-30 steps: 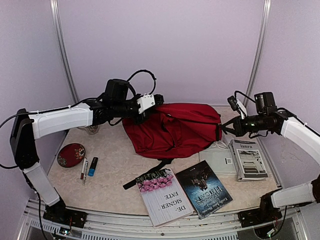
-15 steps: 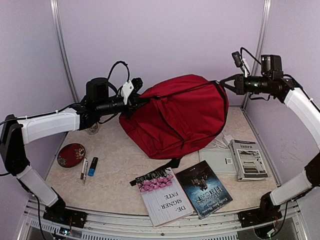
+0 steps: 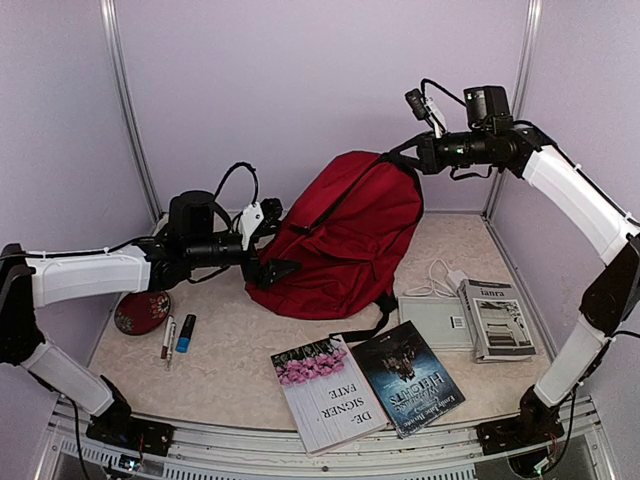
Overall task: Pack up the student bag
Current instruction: Adjust the student bag at the center of the board, then hold the largest pocket of the student bag.
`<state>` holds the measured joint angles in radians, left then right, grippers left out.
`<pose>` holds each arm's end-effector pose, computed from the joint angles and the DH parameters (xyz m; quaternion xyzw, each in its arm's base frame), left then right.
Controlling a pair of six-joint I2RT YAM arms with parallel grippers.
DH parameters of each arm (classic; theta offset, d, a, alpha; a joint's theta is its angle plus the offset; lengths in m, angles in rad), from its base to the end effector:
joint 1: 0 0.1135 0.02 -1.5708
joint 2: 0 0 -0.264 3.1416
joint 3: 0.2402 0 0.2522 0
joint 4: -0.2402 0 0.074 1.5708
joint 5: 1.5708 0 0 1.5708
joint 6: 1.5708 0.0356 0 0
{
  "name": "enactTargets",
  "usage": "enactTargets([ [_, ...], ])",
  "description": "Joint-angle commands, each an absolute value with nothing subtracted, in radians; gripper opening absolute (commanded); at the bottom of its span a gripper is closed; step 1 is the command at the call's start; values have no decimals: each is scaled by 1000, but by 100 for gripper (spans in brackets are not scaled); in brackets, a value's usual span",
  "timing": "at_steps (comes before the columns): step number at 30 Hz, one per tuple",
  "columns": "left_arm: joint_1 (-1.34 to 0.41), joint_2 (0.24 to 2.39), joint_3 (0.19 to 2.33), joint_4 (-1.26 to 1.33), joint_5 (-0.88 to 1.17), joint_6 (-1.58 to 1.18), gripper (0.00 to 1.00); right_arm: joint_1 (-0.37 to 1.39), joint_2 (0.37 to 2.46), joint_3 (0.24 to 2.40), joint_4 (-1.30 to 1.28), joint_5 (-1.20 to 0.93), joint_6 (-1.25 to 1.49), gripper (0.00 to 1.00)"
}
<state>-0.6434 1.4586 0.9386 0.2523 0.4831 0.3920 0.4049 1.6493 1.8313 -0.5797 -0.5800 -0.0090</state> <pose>0.2578 -0.2140 0.2783 0.5081 0.5991 -0.2625 0.5603 0.3291 0.1623 0.4398 -0.3189 0.7485 0.3378 0.4732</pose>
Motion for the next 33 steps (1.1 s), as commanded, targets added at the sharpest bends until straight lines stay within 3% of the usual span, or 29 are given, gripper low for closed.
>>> enactTargets([
  [1, -641, 1312, 936, 252, 475, 407, 99, 448, 1623, 1825, -585, -581, -24, 0],
  [8, -647, 1234, 1049, 126, 640, 387, 99, 504, 1577, 1763, -586, -569, -24, 0],
  [10, -665, 1267, 1097, 122, 594, 357, 99, 514, 1566, 1737, -577, -569, -23, 0],
  [14, -647, 1439, 1313, -15, 404, 278, 99, 526, 1556, 1713, -574, -565, -24, 0],
  [22, -604, 1704, 1575, -212, 449, 360, 98, 531, 1552, 1685, -554, -573, -44, 0],
  [24, -603, 1725, 1582, -189, 447, 381, 94, 531, 1555, 1677, -552, -561, -55, 0],
  [27, -587, 1761, 1608, -147, 423, 365, 70, 531, 1563, 1678, -564, -557, -64, 0],
  [33, -606, 1776, 1615, -147, 519, 499, 50, 530, 1570, 1668, -552, -549, -65, 0],
])
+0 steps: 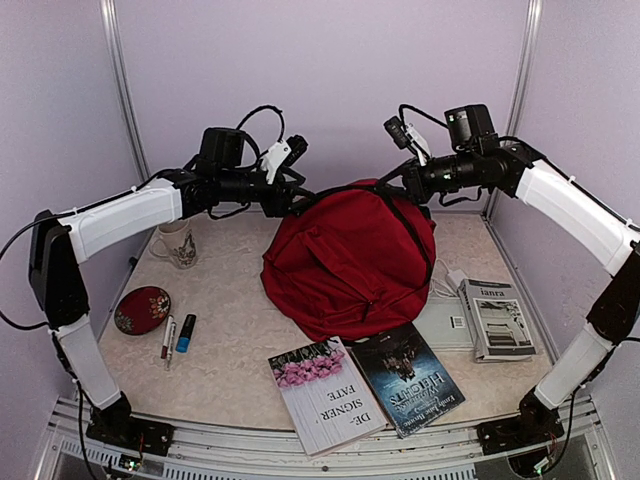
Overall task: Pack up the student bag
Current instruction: Hold the largest pocket of the student bag.
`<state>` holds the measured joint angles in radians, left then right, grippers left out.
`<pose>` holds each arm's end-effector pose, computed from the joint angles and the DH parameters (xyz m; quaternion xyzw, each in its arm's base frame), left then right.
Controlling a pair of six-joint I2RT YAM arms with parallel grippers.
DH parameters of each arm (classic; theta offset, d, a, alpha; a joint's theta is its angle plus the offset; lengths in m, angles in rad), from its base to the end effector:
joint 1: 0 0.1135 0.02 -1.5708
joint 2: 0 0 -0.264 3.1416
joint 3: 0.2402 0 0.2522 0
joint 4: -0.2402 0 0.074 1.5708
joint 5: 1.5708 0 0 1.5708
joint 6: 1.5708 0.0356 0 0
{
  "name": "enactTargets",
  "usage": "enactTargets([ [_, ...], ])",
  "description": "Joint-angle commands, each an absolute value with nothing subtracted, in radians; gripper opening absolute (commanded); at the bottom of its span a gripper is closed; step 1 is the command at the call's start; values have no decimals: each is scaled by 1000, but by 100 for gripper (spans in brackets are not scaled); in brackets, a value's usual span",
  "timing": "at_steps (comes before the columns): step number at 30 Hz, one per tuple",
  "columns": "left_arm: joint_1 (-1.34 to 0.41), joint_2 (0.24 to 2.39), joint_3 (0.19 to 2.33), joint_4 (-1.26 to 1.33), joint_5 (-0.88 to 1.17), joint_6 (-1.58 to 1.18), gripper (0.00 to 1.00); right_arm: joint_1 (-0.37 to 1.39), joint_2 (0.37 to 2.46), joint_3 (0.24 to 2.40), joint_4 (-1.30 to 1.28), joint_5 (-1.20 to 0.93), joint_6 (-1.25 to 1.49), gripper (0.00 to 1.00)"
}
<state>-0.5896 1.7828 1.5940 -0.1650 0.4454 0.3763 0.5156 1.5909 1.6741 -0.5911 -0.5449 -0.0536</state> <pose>0.3464 -0.2502 0.3478 0.4834 0.6501 -0.2395 0.5351 0.3004 0.1914 0.4068 -0.3640 0.7586 0.3376 0.4220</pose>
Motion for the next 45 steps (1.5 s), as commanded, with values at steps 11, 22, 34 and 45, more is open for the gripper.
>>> enactTargets([
  [11, -663, 1736, 1451, 92, 350, 651, 40, 530, 1574, 1663, -550, -554, -57, 0],
  [22, -667, 1837, 1524, 4, 347, 663, 38, 531, 1572, 1663, -543, -551, -52, 0],
  [34, -679, 1922, 1589, 29, 329, 655, 39, 531, 1569, 1652, -539, -546, -55, 0],
  [45, -685, 1953, 1655, -10, 334, 656, 0, 524, 1549, 1621, -560, -473, -54, 0],
])
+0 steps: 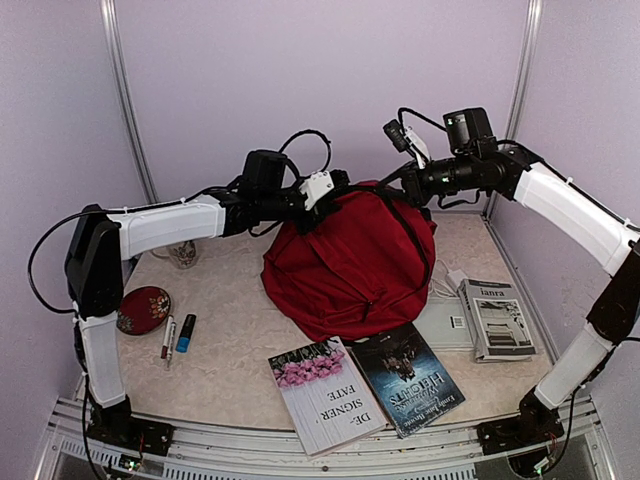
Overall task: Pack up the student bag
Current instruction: Hold the largest pocket of the student bag, then unzip the largest pocket of the student bag.
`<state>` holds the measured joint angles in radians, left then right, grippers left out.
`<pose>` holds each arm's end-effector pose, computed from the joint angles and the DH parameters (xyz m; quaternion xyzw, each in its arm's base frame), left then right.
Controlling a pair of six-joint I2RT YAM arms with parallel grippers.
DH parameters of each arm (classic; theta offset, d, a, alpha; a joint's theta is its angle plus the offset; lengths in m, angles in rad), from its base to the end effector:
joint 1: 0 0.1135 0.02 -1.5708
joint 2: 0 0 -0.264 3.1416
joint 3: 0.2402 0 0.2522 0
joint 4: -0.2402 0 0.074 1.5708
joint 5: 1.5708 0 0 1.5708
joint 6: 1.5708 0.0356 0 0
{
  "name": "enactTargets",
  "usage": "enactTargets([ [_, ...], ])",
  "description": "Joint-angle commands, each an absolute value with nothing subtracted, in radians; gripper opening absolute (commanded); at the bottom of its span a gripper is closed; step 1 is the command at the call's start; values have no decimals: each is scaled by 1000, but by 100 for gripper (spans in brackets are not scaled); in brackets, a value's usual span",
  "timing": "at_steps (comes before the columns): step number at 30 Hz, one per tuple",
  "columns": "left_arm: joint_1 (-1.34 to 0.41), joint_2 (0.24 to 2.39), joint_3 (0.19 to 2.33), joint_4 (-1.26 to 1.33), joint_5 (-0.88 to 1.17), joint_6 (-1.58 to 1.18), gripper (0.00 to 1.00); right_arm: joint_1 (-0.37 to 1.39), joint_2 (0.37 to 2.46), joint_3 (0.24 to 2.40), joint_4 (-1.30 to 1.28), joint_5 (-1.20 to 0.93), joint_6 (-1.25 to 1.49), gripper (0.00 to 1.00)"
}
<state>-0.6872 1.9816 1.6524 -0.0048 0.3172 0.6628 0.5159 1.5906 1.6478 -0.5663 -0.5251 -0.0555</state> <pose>0.3628 -0.3121 0.2978 0.5743 0.5709 -0.1357 0.5708 0.3025 0.1921 0.4003 -0.3608 0.7620 0.3295 0.4250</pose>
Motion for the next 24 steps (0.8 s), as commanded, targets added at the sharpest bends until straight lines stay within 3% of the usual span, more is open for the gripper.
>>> enactTargets([
  [1, -677, 1934, 1628, 23, 328, 638, 0, 517, 1544, 1613, -573, -462, -50, 0],
  [17, -529, 1640, 1413, 455, 356, 264, 0, 211, 1220, 1121, -455, -590, 97, 0],
  [20, -518, 1614, 1402, 480, 386, 236, 0, 186, 1254, 1157, -433, -610, 106, 0],
  [24, -518, 1576, 1333, 487, 445, 260, 0, 177, 1379, 1388, -442, -619, 103, 0],
])
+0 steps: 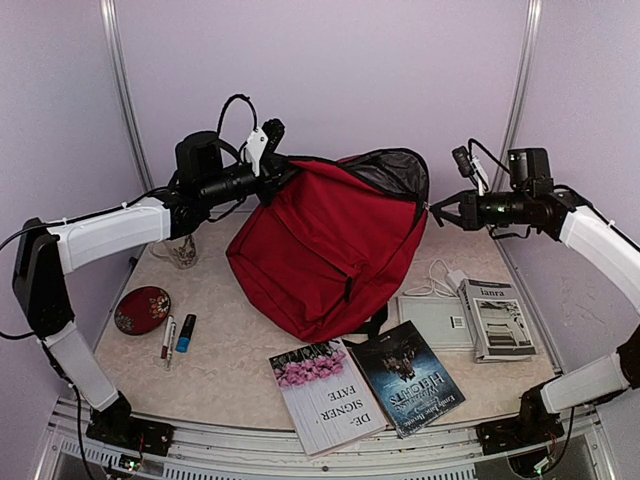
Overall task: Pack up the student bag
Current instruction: Unzip the largest pocket of the student bag, then pass from the left arm to the right
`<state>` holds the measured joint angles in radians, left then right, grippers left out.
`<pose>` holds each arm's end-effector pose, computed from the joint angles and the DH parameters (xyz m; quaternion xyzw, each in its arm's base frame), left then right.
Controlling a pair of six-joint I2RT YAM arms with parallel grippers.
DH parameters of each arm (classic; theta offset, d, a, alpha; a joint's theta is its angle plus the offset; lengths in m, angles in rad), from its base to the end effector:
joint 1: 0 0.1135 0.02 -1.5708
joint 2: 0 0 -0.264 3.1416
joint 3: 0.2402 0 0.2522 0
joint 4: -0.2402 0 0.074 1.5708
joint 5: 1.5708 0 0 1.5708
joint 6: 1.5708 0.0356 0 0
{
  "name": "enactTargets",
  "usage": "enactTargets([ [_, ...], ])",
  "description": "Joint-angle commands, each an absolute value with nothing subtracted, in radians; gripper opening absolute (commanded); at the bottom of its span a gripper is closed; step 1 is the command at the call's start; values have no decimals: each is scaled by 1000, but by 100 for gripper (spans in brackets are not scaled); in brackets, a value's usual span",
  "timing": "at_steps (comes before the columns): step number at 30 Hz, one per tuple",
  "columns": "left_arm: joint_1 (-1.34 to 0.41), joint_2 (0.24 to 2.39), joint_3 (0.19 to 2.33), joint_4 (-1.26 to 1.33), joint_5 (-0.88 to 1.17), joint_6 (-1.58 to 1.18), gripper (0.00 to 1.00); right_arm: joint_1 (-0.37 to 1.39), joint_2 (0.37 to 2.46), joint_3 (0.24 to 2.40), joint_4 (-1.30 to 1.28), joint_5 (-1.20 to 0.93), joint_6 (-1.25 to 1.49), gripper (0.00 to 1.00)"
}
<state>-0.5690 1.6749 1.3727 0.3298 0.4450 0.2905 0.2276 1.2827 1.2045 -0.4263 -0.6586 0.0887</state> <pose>0.3331 -0.2313 0.3634 0.4272 0.5523 -0.2494 0.6710 0.2711 0.0852 0.3579 -0.2205 0.8016 0.3508 0.4311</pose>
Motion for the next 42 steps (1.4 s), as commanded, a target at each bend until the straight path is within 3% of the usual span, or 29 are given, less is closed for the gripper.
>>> enactTargets([
  [1, -517, 1558, 1307, 495, 457, 259, 0, 177, 1437, 1472, -451, -620, 100, 0],
  [7, -529, 1490, 1183, 527, 529, 244, 0, 199, 1715, 2040, -542, -711, 126, 0],
  [11, -560, 1497, 1162, 452, 622, 241, 0, 278, 1808, 2211, -579, -732, 118, 0],
  [14, -612, 1508, 1158, 326, 563, 336, 6, 332, 1797, 2150, -549, -735, 130, 0],
  [16, -612, 1508, 1133, 304, 588, 326, 0, 372, 1770, 2075, -532, -727, 120, 0],
  [23, -624, 1488, 1090, 314, 554, 436, 0, 382, 1629, 1761, -438, -653, 102, 0],
  [27, -609, 1553, 1225, 239, 416, 516, 0, 373, 1598, 1608, -370, -641, 132, 0],
  [30, -594, 1636, 1389, 178, 348, 460, 0, 374, 1592, 1467, -253, -656, 179, 14],
  [33, -600, 1657, 1409, 211, 374, 405, 0, 391, 1611, 1374, -179, -654, 240, 28],
  [36, -607, 1632, 1348, 332, 416, 333, 0, 416, 1632, 1296, -98, -662, 275, 48],
  [38, -611, 1631, 1347, 391, 401, 251, 0, 438, 1638, 1253, -54, -661, 291, 68],
  [42, -654, 1653, 1438, 389, 202, 120, 0, 497, 1619, 1249, -53, -577, 282, 89],
])
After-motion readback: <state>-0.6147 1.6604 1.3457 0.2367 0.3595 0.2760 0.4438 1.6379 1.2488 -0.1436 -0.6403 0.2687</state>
